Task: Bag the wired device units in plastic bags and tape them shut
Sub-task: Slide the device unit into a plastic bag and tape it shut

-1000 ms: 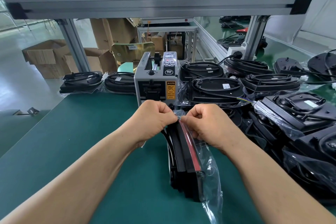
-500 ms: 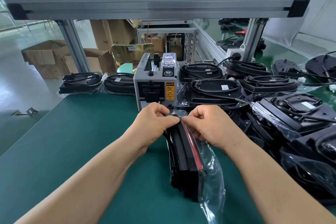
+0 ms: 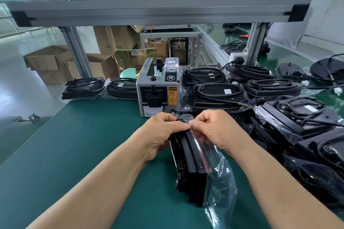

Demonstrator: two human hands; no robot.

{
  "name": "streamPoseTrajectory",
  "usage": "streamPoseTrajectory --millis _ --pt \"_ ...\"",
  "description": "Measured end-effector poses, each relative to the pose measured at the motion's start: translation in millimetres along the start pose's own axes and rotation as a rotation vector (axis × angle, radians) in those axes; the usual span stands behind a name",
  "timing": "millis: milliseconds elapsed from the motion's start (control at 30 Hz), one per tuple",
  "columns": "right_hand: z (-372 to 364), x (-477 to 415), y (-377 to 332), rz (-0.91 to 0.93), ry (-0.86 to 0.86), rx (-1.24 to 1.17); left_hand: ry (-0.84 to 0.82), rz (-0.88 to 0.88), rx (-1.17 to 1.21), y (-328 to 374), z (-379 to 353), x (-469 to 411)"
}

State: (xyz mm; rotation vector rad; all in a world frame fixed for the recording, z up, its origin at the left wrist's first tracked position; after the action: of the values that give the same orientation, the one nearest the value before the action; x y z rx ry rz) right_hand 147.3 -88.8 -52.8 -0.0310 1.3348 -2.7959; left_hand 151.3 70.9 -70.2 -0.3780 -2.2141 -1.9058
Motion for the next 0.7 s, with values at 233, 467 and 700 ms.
streamPoseTrajectory --millis 233,467,700 --pt "-0.2 10.2 -14.4 0.002 -0.019 0.126 0.067 -0.031 0.040 0.9 -3.9 4.6" --pt "0.2 20.3 -12.4 -0.012 -0.181 0.265 0.161 -0.338 -0.141 14.6 23.6 28.8" --pt "16.7 49.4 2.6 0.259 -0.574 -0.266 0.007 -0.401 -0.284 29.3 82.5 61.1"
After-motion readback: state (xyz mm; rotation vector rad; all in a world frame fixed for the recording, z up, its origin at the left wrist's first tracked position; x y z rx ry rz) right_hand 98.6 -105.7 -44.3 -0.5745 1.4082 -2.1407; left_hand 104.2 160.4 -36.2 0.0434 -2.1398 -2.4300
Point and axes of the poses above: each hand's wrist, its own x-axis away from the middle knuckle, its own z-axis out of the back of the hand, y = z × x, the point moved 5 cm from there along -x, towards the middle knuckle, and after that the axes turned 14 degrees about x, right-handed, at the moved point
